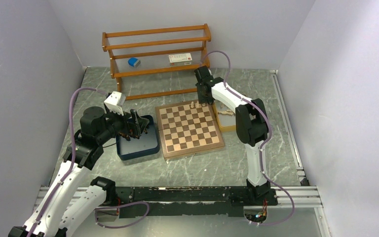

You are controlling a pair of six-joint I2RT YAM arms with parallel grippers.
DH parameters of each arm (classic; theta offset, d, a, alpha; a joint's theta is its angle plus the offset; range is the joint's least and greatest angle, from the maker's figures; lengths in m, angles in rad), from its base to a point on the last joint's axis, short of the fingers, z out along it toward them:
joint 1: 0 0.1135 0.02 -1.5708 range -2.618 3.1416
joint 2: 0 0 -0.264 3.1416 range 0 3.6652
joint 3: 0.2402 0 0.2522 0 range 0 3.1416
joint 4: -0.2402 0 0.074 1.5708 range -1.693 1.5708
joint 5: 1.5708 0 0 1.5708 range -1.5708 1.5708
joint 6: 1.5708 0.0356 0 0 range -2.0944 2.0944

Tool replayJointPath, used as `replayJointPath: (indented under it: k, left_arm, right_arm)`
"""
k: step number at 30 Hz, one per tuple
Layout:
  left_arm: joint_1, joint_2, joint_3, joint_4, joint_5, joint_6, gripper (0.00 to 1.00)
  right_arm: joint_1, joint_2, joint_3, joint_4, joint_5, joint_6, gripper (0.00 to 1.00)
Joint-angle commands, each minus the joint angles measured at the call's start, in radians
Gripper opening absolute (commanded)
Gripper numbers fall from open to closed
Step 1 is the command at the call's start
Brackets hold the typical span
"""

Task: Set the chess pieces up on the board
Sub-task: Place the chess piece on the chessboard.

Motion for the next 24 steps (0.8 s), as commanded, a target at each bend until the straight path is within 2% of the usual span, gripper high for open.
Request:
replayJointPath:
  k: [1, 24]
  left_arm:
    - [-0.009, -0.013, -0.008, 0.015, -0.016, -0.002, 0.99]
    - [-0.009, -0.005, -0.007, 0.015, -0.014, -0.001, 0.99]
  right_arm:
    - [-0.001, 0.020, 0.042, -0.008, -0.005, -0.011, 0.32]
    - [-0.012, -0.112, -0.007, 0.005, -0.031, -0.038, 0.33]
